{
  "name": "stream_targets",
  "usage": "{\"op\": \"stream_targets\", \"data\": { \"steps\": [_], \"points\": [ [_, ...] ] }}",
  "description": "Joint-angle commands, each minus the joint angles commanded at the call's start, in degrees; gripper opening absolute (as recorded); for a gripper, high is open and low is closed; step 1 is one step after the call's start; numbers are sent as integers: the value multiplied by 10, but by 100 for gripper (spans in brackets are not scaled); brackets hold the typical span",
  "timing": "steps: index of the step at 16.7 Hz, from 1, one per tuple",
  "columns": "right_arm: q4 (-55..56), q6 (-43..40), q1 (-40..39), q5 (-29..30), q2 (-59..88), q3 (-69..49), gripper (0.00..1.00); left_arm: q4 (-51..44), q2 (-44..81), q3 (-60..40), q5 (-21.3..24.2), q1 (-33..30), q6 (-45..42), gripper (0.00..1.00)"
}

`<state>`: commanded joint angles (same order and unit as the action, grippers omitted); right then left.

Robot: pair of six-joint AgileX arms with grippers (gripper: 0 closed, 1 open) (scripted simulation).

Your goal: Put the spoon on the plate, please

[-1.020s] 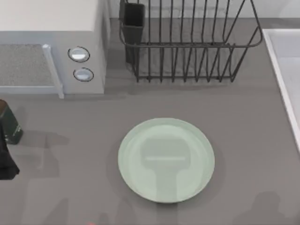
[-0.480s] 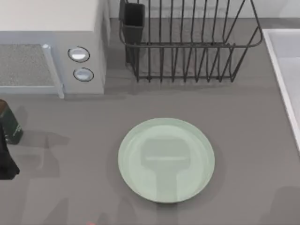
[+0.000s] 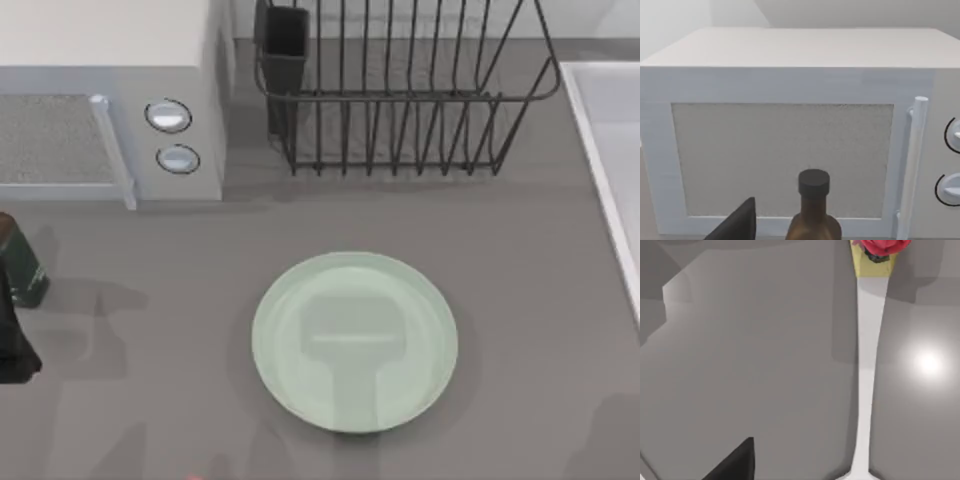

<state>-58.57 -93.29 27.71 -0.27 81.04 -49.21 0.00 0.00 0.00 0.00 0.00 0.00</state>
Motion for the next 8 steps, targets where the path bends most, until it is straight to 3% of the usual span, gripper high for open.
{"op": "stream_targets", "data": {
  "steps": [8],
  "points": [
    [221,3,-1,0,101,114,100,0,0,0,0,0,0,100]
  ]
}}
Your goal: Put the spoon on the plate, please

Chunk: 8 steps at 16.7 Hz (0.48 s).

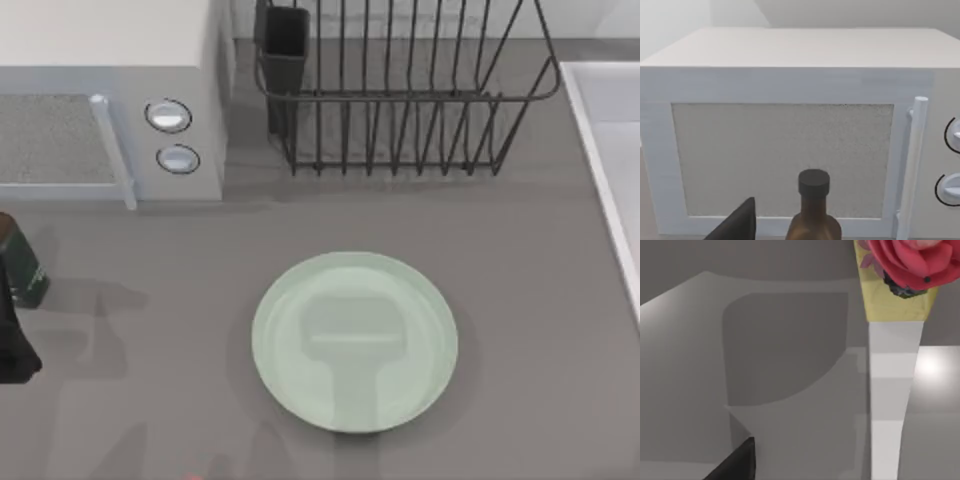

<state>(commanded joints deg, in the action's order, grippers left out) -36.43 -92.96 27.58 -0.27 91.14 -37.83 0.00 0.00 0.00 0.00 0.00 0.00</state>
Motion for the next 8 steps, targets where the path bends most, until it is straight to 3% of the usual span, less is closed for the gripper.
{"op": "stream_targets", "data": {
  "steps": [6,8],
  "points": [
    [27,0,0,0,15,17,100,0,0,0,0,0,0,100],
    [27,0,0,0,15,17,85,0,0,0,0,0,0,100]
  ]
}}
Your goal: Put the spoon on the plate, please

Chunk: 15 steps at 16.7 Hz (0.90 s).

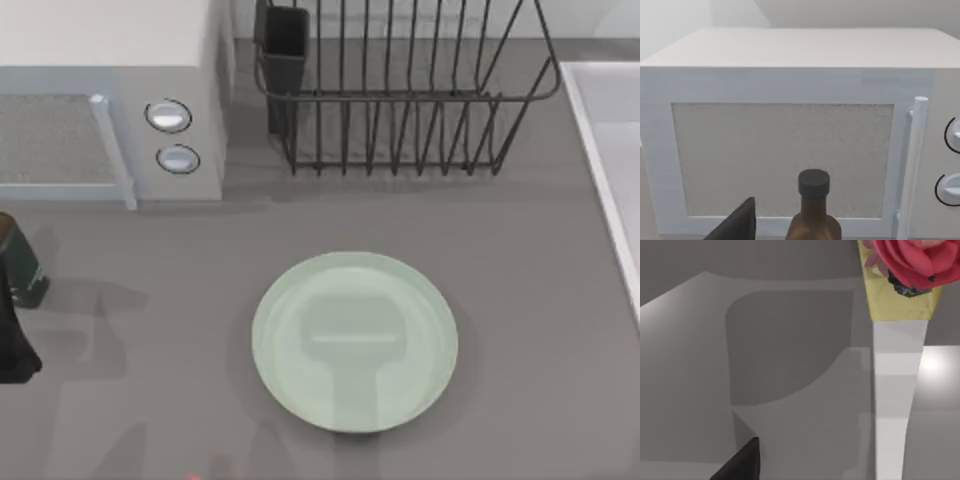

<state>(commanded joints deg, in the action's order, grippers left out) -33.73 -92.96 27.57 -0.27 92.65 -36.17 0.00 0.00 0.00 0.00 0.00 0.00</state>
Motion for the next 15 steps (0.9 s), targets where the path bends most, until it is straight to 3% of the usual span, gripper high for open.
{"op": "stream_targets", "data": {
  "steps": [11,15],
  "points": [
    [0,0,0,0,0,0,2,0,0,0,0,0,0,100],
    [0,0,0,0,0,0,0,0,0,0,0,0,0,100]
  ]
}}
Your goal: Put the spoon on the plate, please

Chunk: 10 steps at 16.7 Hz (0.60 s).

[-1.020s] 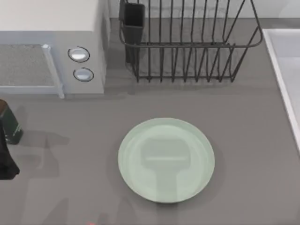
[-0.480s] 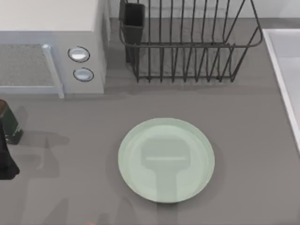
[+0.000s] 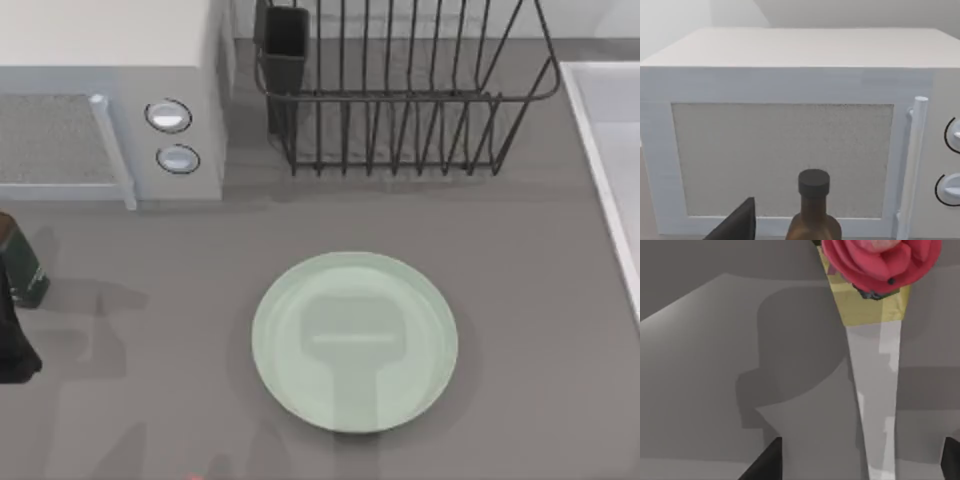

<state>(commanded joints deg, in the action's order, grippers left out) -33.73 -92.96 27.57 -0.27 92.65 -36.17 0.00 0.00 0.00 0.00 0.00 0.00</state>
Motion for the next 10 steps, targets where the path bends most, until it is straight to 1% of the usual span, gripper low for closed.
{"op": "stream_targets", "data": {
  "steps": [4,5,7,10],
  "points": [
    [0,0,0,0,0,0,0,0,0,0,0,0,0,100],
    [-61,22,-2,9,-40,-23,0,0,0,0,0,0,0,100],
    [-70,21,-1,9,-42,-29,0,0,0,0,0,0,0,100],
    [-129,17,1,9,-61,-67,0,0,0,0,0,0,0,100]
  ]
}}
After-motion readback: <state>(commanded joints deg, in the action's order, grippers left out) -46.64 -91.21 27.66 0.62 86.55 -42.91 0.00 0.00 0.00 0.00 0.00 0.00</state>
